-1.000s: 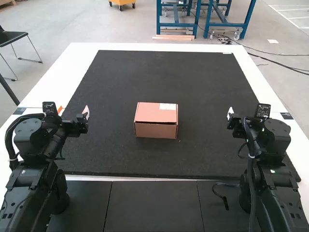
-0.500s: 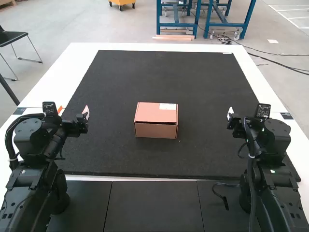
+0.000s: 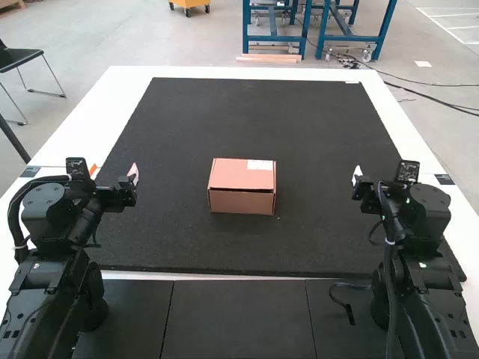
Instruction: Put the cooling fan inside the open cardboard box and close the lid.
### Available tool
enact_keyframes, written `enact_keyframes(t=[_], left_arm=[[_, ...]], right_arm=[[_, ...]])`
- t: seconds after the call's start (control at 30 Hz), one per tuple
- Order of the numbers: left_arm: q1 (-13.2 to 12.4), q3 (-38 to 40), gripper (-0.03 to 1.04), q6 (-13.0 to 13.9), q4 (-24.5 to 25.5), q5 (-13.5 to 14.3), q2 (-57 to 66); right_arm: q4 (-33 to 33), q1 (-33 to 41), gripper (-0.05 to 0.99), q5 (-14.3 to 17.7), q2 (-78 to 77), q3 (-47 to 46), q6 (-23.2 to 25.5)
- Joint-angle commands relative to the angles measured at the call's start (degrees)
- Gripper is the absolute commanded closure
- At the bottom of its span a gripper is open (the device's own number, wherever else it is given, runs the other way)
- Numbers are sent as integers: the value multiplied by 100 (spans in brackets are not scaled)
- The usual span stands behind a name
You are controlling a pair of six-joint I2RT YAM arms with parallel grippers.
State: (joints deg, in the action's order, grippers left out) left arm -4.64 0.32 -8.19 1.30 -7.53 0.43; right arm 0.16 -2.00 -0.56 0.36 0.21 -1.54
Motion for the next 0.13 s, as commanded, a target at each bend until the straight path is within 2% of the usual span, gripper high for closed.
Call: enact_keyframes(t=[0.0,0.1], left_arm=[[-45,-32,4,63,-33,23,-51],[-45,-32,4,63,-33,23,-51]], right_arm=[[10,-29,2,56,-36,-21,13],[10,-29,2,56,-36,-21,13]])
